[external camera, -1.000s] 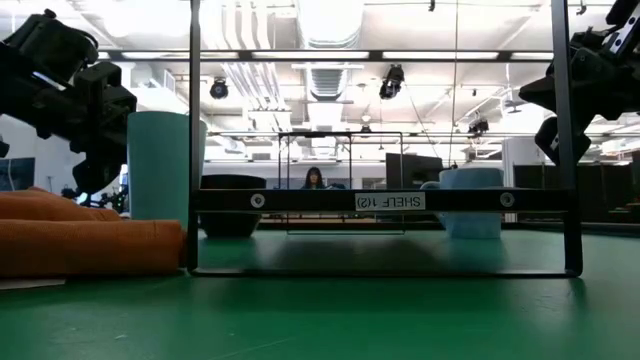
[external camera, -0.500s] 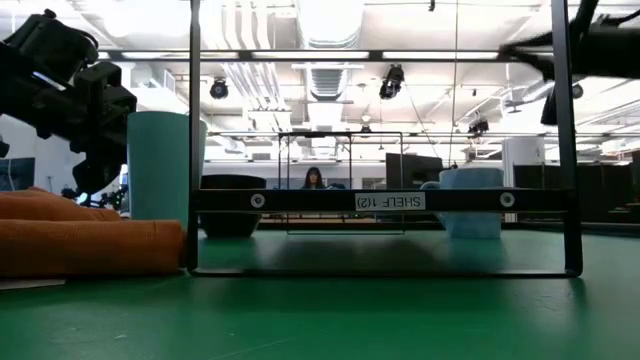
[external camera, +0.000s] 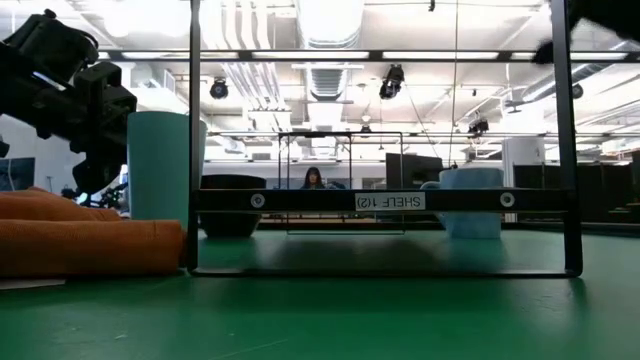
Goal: Stack small to large cups/mugs on shelf
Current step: Put the purple glass cup on the shelf
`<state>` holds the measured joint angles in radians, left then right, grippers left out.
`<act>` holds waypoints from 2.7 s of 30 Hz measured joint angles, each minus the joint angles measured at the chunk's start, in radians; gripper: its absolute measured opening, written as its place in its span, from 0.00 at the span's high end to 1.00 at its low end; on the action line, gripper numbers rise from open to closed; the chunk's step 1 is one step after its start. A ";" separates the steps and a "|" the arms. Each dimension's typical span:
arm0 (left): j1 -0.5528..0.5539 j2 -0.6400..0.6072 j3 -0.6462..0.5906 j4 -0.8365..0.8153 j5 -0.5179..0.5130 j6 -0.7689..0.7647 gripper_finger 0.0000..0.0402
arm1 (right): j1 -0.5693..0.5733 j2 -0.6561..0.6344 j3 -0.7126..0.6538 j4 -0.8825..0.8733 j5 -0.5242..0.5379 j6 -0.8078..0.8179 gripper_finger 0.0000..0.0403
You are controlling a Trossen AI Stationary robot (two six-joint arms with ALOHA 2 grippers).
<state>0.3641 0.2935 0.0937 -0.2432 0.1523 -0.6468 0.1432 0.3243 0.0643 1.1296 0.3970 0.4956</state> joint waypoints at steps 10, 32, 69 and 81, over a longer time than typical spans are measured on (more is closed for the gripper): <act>0.000 -0.001 0.000 0.000 0.000 0.000 0.97 | 0.000 0.376 0.493 -0.080 -0.422 -0.341 0.98; 0.000 0.000 0.000 0.002 0.000 0.000 0.97 | -0.006 0.677 1.345 -1.819 0.179 -0.148 0.98; 0.000 0.000 -0.003 0.086 0.003 -0.008 0.97 | 0.285 0.739 1.218 -2.701 -0.483 1.054 0.63; 0.000 0.000 -0.003 0.087 0.008 -0.078 0.97 | 0.603 0.872 1.289 -2.698 -0.330 1.362 0.62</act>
<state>0.3641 0.2935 0.0910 -0.1566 0.1604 -0.7246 0.7462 1.1960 1.3538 -1.5683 0.0672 1.8576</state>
